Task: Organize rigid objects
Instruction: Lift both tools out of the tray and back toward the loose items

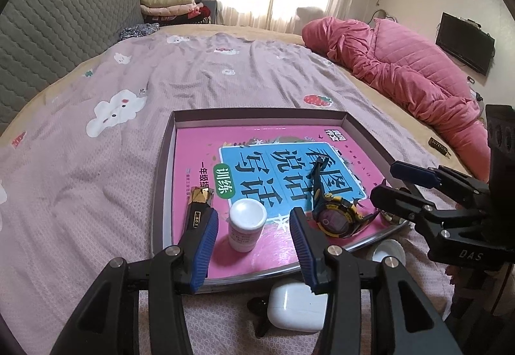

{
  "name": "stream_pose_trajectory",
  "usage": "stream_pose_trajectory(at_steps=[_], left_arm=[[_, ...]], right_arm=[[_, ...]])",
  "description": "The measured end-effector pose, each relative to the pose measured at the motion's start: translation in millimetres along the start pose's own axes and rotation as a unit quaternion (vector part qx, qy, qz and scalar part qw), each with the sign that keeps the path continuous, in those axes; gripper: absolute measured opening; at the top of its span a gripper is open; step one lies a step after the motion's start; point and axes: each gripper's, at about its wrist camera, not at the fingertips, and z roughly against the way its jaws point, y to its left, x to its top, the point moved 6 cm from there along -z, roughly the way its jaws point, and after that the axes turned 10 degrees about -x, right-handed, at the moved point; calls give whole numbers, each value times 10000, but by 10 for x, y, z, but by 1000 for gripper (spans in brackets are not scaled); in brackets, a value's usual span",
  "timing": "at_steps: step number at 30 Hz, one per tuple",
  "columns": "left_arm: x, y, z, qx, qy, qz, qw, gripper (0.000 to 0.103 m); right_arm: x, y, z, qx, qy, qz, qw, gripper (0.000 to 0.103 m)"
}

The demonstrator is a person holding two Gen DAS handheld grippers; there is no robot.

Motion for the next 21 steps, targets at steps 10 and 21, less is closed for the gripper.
stream_pose_trajectory(at_steps=[10, 21], left_arm=[[48, -73, 109, 13, -196, -130, 9997, 53], [68, -75, 199, 87, -309, -131, 9994, 54]], right_arm=[[41, -68, 22, -119, -77, -84, 9999, 74], [88, -198, 179, -512, -368, -2, 9980, 74]])
